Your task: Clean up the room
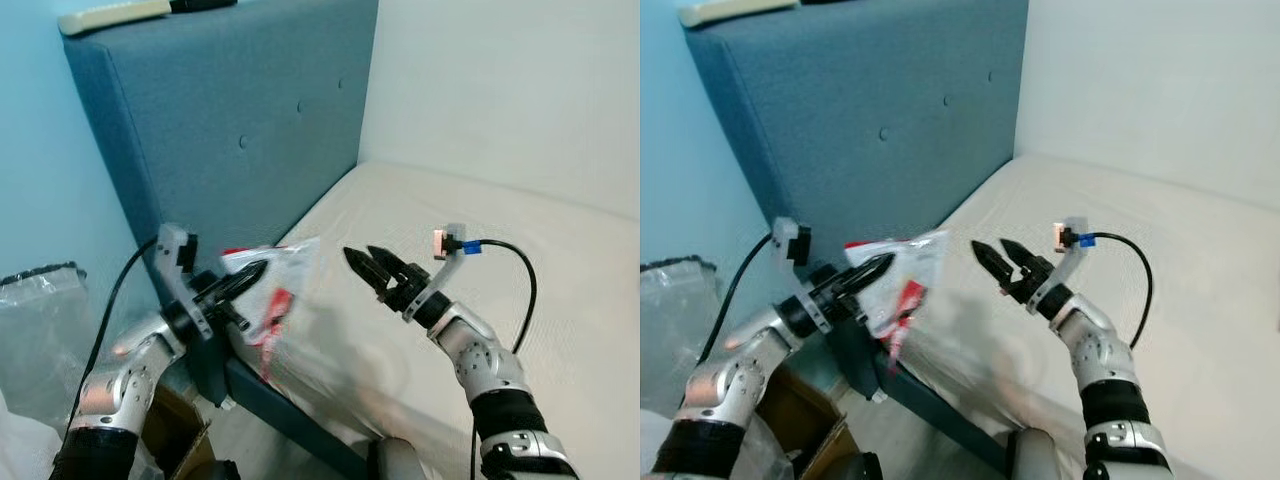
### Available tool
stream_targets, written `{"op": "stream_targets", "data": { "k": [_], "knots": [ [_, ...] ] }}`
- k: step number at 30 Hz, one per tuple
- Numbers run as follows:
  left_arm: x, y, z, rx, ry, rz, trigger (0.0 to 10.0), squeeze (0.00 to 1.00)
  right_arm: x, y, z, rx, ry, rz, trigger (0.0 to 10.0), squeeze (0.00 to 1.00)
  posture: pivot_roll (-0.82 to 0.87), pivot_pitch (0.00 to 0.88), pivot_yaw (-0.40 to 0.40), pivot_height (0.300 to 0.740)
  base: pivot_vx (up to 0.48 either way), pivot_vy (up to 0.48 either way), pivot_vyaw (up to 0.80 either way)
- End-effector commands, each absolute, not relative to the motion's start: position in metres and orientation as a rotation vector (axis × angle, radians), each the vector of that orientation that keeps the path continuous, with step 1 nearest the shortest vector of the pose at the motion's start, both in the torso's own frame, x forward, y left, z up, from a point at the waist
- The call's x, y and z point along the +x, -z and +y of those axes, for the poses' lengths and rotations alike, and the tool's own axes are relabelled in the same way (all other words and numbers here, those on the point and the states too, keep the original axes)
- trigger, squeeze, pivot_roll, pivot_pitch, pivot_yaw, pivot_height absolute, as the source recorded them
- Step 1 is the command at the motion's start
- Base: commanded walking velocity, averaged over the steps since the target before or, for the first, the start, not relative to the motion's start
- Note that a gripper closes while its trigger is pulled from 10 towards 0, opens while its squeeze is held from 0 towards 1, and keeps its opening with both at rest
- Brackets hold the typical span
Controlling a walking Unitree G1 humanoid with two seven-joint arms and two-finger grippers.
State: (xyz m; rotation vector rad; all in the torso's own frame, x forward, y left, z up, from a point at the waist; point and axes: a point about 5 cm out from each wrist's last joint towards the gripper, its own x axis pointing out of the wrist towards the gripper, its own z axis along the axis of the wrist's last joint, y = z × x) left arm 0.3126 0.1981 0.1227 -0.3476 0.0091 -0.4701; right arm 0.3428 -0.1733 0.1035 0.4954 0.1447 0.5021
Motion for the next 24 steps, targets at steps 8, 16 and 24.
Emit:
{"op": "stream_targets", "data": {
  "k": [8, 16, 24],
  "knots": [
    [0.31, -0.1, 0.23, -0.406, 0.081, 0.003, 8.9, 0.0, 0.323, -0.045, -0.179, 0.463, -0.302, 0.386, 10.0, 0.0, -0.02, 0.0, -0.026, 0.582, 0.0, 0.0, 0.0],
    [0.3, -0.088, 0.204, -0.522, 0.182, -0.017, 10.0, 0.0, 0.306, -0.017, -0.171, 0.404, -0.278, 0.503, 10.0, 0.0, -0.02, 0.0, -0.027, 0.607, 0.0, 0.0, 0.0],
    [0.301, -0.075, 0.185, -0.524, 0.222, 0.039, 10.0, 0.0, 0.296, -0.001, -0.171, 0.363, -0.242, 0.574, 10.0, 0.0, -0.02, 0.0, -0.028, 0.632, 0.0, 0.0, 0.0]
  ]
}}
